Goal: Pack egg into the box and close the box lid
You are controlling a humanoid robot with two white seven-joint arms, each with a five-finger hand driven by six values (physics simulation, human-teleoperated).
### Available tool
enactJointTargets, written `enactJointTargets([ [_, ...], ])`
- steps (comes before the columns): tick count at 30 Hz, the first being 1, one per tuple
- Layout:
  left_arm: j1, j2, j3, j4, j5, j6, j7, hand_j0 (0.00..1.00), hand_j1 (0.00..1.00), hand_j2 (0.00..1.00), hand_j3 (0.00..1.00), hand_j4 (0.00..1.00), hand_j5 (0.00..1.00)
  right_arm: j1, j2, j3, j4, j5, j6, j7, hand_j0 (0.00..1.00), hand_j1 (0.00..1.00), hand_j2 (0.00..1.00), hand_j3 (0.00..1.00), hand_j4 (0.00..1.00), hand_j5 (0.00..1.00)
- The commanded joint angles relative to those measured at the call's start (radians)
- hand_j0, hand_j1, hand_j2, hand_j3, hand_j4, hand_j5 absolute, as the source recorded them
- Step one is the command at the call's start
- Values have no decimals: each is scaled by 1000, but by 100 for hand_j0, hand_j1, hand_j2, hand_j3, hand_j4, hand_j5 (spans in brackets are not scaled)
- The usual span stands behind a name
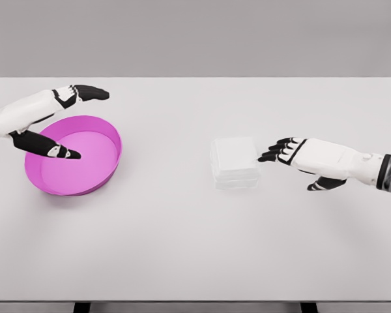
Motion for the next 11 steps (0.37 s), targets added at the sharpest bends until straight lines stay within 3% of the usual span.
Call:
enactJointTargets([
  [1, 0, 2, 1, 2, 9, 3, 0, 100, 100, 100, 100, 100, 100, 0, 2, -10, -2, -9, 2, 0, 100, 100, 100, 100, 100, 100],
  [6, 0, 0, 7, 2, 9, 3, 0, 100, 100, 100, 100, 100, 100, 11, -1, -113, 19, -47, 2, 0, 100, 100, 100, 100, 100, 100],
  [11, 2, 0, 7, 2, 9, 3, 0, 100, 100, 100, 100, 100, 100, 14, -15, -170, 111, -47, 2, 0, 100, 100, 100, 100, 100, 100],
])
